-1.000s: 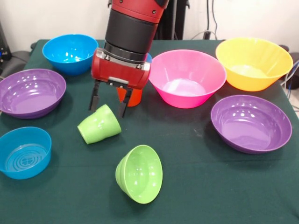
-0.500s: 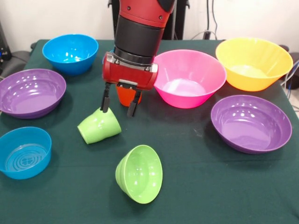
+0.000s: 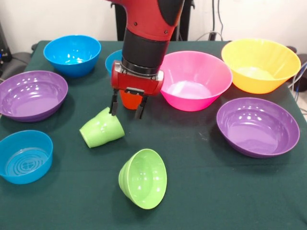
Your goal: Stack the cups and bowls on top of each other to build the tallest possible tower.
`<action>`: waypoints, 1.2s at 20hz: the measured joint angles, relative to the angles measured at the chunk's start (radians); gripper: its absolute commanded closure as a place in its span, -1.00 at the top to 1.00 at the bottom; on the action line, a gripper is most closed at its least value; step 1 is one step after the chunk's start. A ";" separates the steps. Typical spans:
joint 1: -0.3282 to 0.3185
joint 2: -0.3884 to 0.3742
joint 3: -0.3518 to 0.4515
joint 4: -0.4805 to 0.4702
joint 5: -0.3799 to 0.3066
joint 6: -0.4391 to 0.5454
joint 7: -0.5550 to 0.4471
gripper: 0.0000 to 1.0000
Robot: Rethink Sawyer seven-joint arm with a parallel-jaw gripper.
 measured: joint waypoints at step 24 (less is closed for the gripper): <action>0.034 0.066 -0.050 -0.066 0.000 0.029 0.000 1.00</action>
